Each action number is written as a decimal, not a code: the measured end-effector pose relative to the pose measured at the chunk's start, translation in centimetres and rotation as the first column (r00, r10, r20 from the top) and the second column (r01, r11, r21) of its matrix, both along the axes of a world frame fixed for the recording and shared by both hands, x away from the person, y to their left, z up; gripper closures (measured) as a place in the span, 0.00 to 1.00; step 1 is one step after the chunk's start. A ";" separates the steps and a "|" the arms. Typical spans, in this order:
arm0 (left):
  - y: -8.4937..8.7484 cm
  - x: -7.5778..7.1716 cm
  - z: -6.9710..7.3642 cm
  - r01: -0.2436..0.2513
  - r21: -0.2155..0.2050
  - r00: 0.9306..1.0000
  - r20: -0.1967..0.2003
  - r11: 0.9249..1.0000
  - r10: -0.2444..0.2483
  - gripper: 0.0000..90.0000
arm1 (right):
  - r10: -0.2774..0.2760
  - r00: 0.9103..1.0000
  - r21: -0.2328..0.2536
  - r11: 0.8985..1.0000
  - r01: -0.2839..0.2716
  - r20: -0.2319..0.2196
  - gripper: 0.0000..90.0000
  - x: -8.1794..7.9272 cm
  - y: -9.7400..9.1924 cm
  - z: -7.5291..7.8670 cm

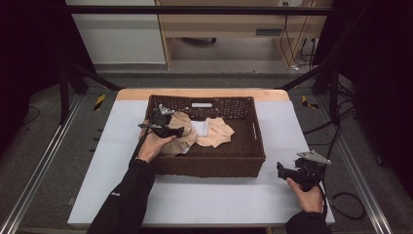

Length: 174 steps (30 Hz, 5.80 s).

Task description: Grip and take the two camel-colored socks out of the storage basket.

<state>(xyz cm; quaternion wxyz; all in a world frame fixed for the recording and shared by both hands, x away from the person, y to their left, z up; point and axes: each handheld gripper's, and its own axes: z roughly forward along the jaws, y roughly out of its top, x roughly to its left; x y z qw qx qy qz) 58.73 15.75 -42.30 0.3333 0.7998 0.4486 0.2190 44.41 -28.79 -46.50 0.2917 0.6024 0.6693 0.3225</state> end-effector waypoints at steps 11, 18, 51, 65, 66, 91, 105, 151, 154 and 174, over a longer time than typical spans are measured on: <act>0.0 -0.1 -0.2 0.026 0.051 0.997 -0.079 0.998 -0.022 0.68 | 0.004 1.000 -0.009 1.000 -0.005 -0.007 0.05 0.0 0.1 -0.1; 0.0 -0.3 0.2 0.022 0.030 0.994 -0.105 0.999 -0.019 0.92 | 0.006 1.000 -0.008 1.000 -0.006 -0.007 0.05 0.0 0.1 0.0; 1.0 -7.0 9.5 0.152 -0.288 0.943 0.328 0.946 -0.051 0.93 | -0.002 1.000 -0.030 1.000 0.002 -0.006 0.05 0.0 0.0 0.0; 1.9 -12.7 12.3 0.260 -0.353 0.907 0.408 0.899 -0.103 0.93 | -0.006 1.000 -0.028 1.000 0.006 -0.006 0.05 -0.2 0.0 0.1; 1.9 -12.7 12.3 0.260 -0.353 0.907 0.408 0.899 -0.103 0.93 | -0.006 1.000 -0.028 1.000 0.006 -0.006 0.05 -0.2 0.0 0.1; 5.0 -21.0 11.0 0.360 -0.357 0.879 0.440 0.862 -0.185 0.93 | -0.006 1.000 -0.030 1.000 0.006 0.003 0.05 -0.4 0.0 0.3; 4.5 -22.6 6.8 0.371 -0.344 0.906 0.338 0.863 -0.255 0.93 | -0.005 1.000 -0.022 1.000 0.005 0.002 0.05 -0.5 0.1 0.2; 2.3 -20.1 -0.1 0.284 -0.203 0.955 0.144 0.937 -0.258 0.57 | 0.000 1.000 -0.032 0.999 0.000 -0.008 0.06 -0.4 0.2 0.0; 2.5 -20.2 0.9 0.279 -0.218 0.954 0.175 0.935 -0.244 0.55 | 0.001 1.000 -0.036 0.999 -0.001 -0.006 0.06 -0.4 0.2 0.0; 3.5 -16.7 6.9 0.243 -0.282 0.945 0.286 0.928 -0.160 0.55 | -0.008 1.000 -0.007 1.000 0.008 0.018 0.05 -0.6 -0.1 0.5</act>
